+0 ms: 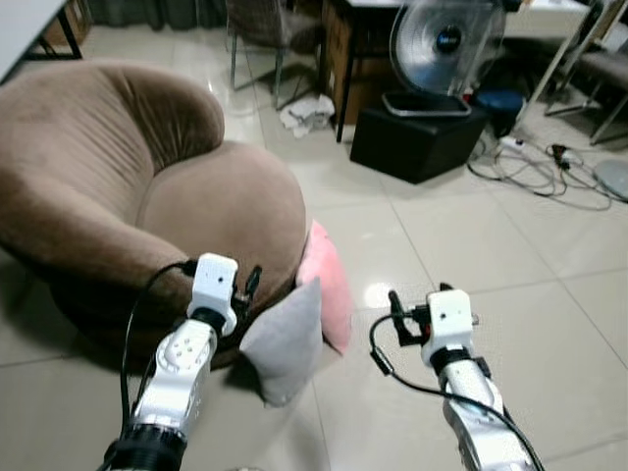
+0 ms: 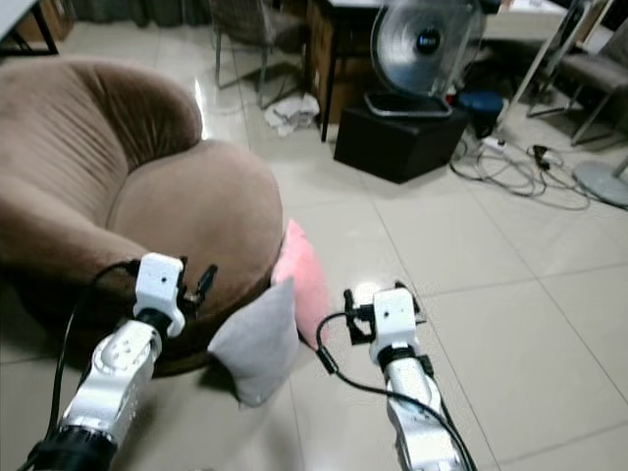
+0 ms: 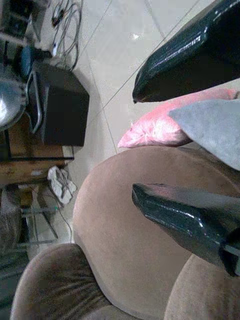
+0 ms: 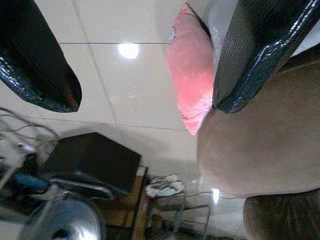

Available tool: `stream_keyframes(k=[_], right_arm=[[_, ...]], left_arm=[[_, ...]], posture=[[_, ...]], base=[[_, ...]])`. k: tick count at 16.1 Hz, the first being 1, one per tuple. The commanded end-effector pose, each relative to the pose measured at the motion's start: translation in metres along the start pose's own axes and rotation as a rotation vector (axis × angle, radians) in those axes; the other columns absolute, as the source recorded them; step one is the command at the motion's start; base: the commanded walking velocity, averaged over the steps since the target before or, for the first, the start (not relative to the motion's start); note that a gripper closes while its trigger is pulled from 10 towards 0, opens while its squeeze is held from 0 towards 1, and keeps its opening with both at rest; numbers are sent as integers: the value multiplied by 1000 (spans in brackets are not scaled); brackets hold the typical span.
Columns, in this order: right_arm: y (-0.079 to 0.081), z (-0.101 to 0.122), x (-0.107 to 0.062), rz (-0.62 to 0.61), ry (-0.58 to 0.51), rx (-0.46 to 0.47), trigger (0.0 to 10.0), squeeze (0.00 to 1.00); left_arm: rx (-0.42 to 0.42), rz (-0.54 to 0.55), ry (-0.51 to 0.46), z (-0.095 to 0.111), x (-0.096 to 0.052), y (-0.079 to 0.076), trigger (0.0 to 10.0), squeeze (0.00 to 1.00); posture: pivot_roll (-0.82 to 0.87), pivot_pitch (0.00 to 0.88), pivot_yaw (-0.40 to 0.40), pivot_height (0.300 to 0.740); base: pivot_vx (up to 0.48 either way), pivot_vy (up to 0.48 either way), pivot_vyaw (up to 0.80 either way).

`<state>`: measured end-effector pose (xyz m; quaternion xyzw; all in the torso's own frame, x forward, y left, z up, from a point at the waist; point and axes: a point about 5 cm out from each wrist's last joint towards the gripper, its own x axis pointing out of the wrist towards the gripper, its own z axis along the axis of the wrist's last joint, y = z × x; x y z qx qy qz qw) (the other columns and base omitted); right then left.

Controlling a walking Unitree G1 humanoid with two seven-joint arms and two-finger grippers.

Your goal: Move the pillow to the sofa from floor

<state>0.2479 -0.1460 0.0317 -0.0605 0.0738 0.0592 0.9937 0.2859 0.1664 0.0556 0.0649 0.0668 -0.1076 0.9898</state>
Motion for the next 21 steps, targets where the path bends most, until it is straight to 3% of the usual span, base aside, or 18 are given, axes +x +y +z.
stream_keyframes(k=[1, 8, 12, 21], right_arm=[[-2, 4, 2, 10, -9, 3, 10000, 0], [-4, 6, 7, 18, -11, -12, 10000, 0], [1, 6, 8, 64, 0, -37, 10000, 0], [5, 3, 4, 92, -4, 6, 10000, 0]], left_arm=[[-17, 20, -17, 3, 2, 1, 10000, 0], [-67, 55, -21, 2, 0, 2, 10000, 0], [-64, 83, -12, 0, -1, 6, 10000, 0], [-9, 53, -6, -1, -3, 2, 10000, 0]], posture=[[153, 41, -51, 740], [171, 44, -65, 740], [176, 40, -65, 735], [178, 39, -58, 635]], base=[[442, 0, 0], [389, 149, 0], [0, 0, 0], [0, 0, 0]])
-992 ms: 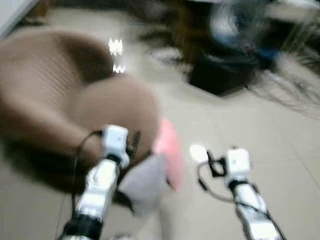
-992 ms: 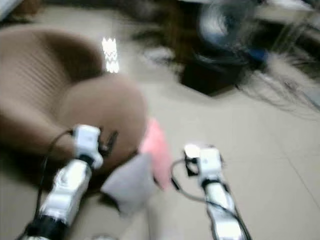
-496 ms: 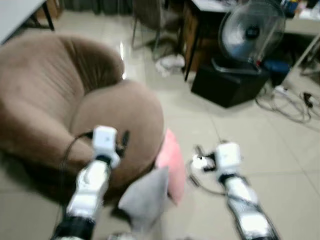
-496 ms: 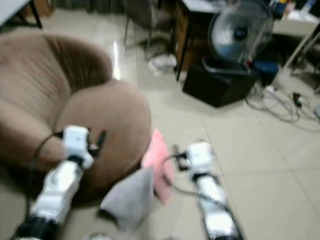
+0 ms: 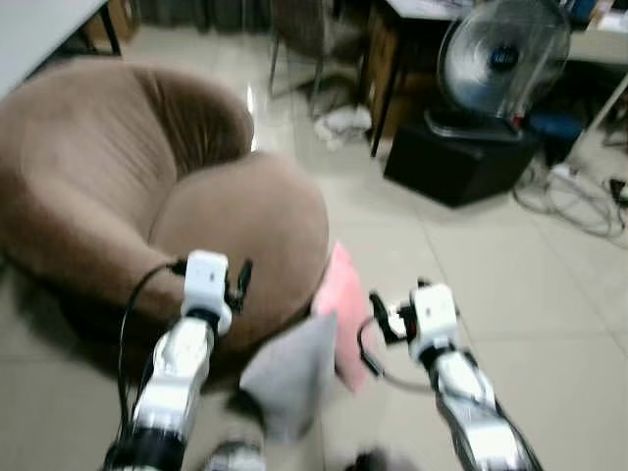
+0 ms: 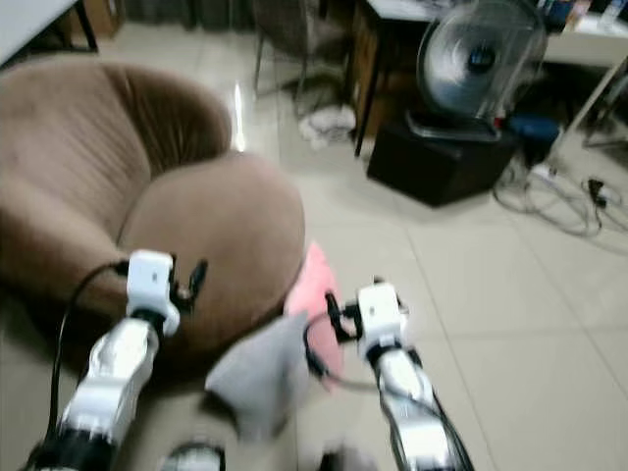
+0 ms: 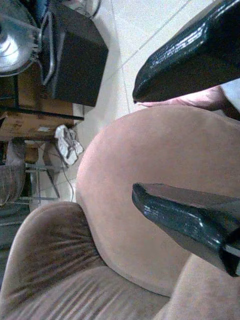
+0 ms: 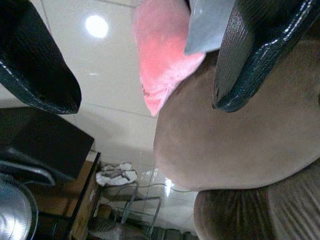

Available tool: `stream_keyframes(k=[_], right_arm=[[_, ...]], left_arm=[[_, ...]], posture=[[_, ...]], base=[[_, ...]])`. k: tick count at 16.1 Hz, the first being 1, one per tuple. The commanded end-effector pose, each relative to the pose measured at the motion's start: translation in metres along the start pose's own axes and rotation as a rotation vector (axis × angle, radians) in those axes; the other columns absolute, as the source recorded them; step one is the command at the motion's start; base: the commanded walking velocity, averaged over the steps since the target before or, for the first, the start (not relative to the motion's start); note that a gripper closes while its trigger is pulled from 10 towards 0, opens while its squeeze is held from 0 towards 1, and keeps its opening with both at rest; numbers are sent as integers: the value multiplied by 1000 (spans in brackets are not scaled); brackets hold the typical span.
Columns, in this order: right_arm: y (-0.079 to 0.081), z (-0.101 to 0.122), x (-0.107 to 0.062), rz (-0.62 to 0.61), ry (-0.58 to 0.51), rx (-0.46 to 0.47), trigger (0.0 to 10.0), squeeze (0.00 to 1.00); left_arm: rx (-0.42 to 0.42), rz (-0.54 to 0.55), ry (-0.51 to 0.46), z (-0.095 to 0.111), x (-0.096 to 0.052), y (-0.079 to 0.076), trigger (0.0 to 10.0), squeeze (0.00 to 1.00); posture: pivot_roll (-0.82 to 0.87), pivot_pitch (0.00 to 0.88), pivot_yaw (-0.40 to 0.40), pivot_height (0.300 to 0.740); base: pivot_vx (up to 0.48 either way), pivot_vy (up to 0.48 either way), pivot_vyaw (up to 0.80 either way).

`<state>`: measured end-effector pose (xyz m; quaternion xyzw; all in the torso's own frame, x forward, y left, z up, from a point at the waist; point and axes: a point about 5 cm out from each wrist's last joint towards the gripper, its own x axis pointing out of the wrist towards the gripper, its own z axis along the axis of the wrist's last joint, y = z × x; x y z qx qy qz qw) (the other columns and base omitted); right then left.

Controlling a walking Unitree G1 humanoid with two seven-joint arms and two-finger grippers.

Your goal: Move the pillow to the sofa from floor

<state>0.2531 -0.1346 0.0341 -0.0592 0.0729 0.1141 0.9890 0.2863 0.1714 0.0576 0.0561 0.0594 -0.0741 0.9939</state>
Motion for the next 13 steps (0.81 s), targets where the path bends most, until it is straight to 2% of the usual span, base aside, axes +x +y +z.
stream_keyframes(k=[1, 13], right_arm=[[-5, -1, -2, -20, 2, 17, 10000, 0], [-5, -2, -1, -38, 10, 44, 10000, 0]], left_arm=[[11, -17, 6, -2, -2, -3, 10000, 0], [37, -21, 26, -4, -4, -3, 10000, 0]], posture=[[177, 42, -57, 625], [177, 57, -54, 505]], base=[[0, 0, 0], [0, 0, 0]])
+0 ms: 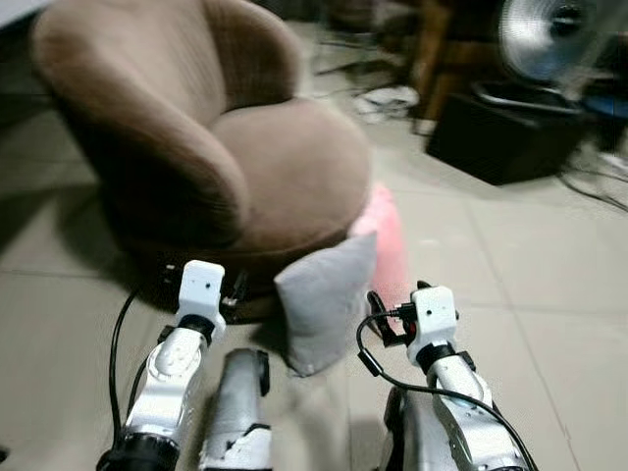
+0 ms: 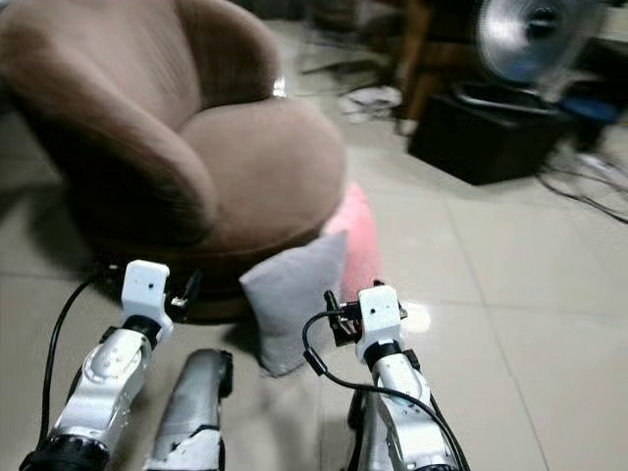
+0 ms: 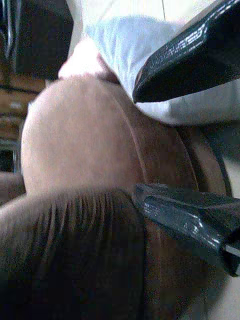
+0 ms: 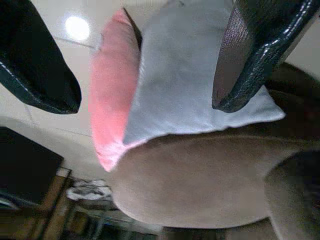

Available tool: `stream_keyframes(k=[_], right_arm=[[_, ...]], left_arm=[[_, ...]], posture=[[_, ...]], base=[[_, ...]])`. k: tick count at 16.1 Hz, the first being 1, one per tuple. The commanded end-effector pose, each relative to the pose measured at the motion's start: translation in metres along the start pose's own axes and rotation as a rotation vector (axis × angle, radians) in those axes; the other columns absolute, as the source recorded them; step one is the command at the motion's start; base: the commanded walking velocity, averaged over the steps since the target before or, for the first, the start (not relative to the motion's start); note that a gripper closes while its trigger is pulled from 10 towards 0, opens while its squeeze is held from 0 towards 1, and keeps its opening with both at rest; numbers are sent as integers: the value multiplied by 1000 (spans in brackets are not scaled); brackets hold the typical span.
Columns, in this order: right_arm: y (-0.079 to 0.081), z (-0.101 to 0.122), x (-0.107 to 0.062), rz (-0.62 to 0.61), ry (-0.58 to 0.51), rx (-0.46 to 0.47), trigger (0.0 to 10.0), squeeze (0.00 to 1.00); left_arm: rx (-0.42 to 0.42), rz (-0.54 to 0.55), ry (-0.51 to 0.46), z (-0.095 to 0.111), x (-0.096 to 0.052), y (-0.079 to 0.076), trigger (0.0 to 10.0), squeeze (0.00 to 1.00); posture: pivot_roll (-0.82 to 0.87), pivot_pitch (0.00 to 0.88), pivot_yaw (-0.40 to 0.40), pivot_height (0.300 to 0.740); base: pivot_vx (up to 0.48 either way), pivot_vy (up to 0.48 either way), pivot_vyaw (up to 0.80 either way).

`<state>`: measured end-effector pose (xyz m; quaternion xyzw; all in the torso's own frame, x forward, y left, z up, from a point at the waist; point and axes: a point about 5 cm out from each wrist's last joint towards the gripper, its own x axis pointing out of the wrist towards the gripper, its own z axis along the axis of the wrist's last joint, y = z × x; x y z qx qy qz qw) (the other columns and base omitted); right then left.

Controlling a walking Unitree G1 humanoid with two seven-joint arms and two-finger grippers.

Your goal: Move the pillow to the sofa from floor

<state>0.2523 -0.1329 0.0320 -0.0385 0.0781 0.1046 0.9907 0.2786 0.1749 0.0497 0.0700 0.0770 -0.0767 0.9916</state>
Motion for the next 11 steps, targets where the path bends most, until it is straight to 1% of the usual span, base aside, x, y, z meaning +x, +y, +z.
stream_keyframes(k=[1, 3, 5, 7, 9, 11], right_arm=[[-7, 0, -1, -28, 2, 13, 10000, 0], [-6, -3, -1, -23, 23, -20, 10000, 0], [-5, -4, -1, -18, 28, 7, 10000, 0], [-5, -4, 0, -24, 25, -4, 10000, 0], [-6, -4, 0, -28, 31, -14, 10000, 0], [-7, -3, -1, -28, 22, -11, 10000, 0]], left_arm=[[21, -17, -11, 5, 3, -5, 10000, 0], [25, -26, -11, 5, 3, -6, 10000, 0], [28, -24, -9, 4, 3, -6, 10000, 0], [42, -22, -7, 4, 4, -6, 10000, 0], [47, -25, -7, 4, 5, -7, 10000, 0], [22, -33, -17, 5, 5, -9, 10000, 0]], posture=[[177, 59, -53, 495], [176, 60, -52, 475], [176, 61, -51, 460], [176, 59, -52, 440], [174, 60, -52, 435], [172, 61, -52, 435]], base=[[0, 0, 0], [0, 0, 0], [0, 0, 0], [0, 0, 0], [0, 0, 0], [0, 0, 0]])
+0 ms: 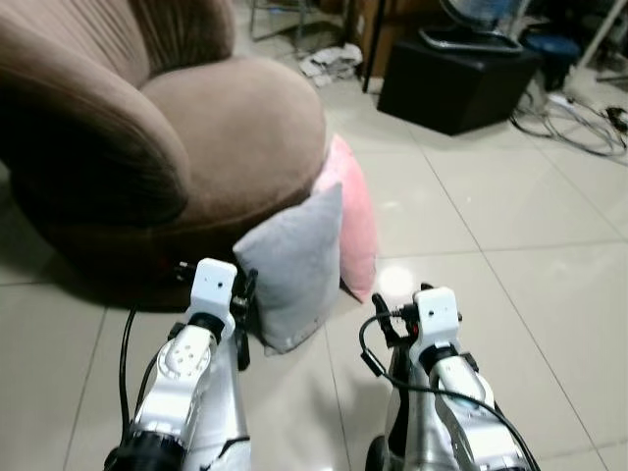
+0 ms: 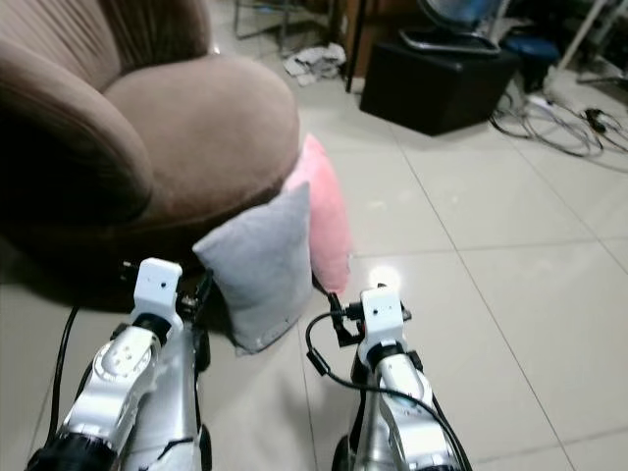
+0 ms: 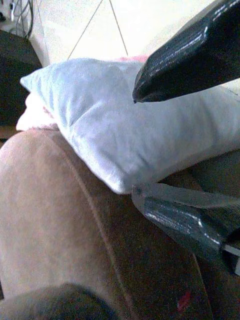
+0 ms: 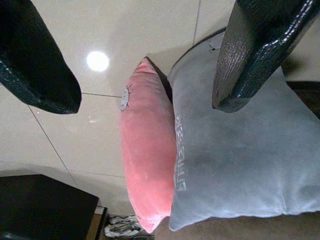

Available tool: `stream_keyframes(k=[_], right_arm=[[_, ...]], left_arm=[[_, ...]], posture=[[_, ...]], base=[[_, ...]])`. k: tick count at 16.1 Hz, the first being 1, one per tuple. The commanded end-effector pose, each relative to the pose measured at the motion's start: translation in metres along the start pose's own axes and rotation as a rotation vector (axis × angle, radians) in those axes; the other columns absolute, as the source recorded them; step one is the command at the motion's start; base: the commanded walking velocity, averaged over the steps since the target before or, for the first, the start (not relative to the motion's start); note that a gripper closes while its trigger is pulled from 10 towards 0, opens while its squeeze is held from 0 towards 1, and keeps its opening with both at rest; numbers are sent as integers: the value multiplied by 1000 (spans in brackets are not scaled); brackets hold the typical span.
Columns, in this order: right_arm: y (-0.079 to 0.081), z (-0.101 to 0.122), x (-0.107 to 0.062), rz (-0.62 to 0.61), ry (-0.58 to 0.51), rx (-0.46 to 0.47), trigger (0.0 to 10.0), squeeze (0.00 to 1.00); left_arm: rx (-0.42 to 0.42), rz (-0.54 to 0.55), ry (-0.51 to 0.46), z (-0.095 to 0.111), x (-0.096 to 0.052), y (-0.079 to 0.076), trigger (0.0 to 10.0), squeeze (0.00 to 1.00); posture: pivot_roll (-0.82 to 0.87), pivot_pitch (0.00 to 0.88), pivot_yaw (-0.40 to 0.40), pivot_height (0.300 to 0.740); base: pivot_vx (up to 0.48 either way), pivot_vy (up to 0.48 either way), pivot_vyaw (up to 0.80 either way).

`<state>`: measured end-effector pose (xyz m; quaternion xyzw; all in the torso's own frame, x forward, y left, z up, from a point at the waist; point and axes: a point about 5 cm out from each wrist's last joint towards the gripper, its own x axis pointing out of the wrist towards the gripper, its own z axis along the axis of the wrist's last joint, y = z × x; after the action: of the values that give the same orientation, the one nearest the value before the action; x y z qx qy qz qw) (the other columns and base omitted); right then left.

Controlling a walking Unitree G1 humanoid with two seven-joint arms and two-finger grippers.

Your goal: Move the pillow to the sofa from floor

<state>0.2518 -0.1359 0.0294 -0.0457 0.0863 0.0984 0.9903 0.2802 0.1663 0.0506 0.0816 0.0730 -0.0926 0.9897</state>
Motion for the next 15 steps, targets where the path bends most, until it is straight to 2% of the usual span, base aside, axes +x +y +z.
stream_keyframes(k=[1, 5, 7, 15], right_arm=[[-4, 0, -1, -16, 2, 0, 10000, 0], [0, 3, -2, -12, -4, -1, 10000, 0], [0, 6, -1, -12, -8, -1, 10000, 0], [3, 17, -7, -8, -21, -4, 10000, 0]], left_arm=[[-6, 4, -13, 3, 2, -1, 10000, 0], [-4, 13, -22, 5, 4, 0, 10000, 0], [35, 15, -14, 6, 6, -1, 10000, 0], [57, 50, 0, 5, 9, 2, 10000, 0]], posture=[[172, 61, -53, 435], [170, 53, -52, 435], [171, 51, -51, 435], [169, 42, -51, 435]], base=[[461, 0, 0], [466, 0, 0], [0, 0, 0], [0, 0, 0]])
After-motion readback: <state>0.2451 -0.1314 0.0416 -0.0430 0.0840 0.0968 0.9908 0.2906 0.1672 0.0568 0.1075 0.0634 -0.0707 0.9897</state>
